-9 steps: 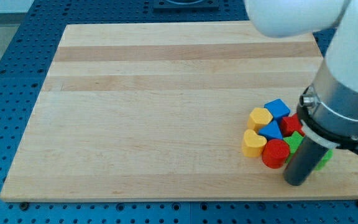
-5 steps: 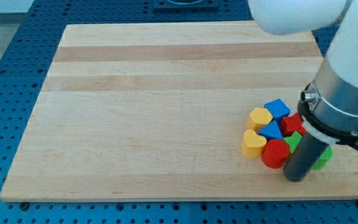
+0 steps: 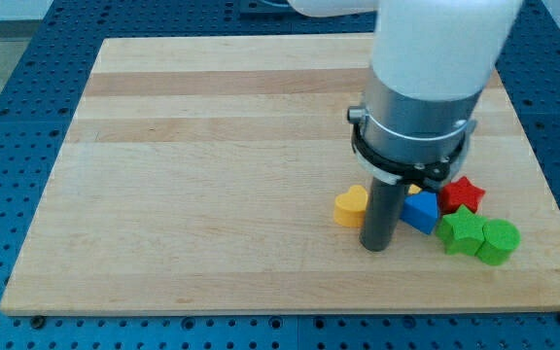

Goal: Move the yellow heart to the top left of the board

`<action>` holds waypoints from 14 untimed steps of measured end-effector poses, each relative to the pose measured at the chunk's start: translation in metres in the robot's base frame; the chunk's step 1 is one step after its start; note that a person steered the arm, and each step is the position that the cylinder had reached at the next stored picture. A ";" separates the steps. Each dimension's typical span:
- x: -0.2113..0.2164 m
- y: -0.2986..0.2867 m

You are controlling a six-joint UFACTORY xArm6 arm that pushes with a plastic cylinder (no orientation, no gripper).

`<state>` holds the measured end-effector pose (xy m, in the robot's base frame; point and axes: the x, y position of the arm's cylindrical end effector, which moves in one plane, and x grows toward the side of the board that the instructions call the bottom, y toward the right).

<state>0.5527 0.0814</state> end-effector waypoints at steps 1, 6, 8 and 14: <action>-0.012 -0.015; -0.072 -0.030; -0.115 0.005; -0.185 -0.110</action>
<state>0.3675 -0.0283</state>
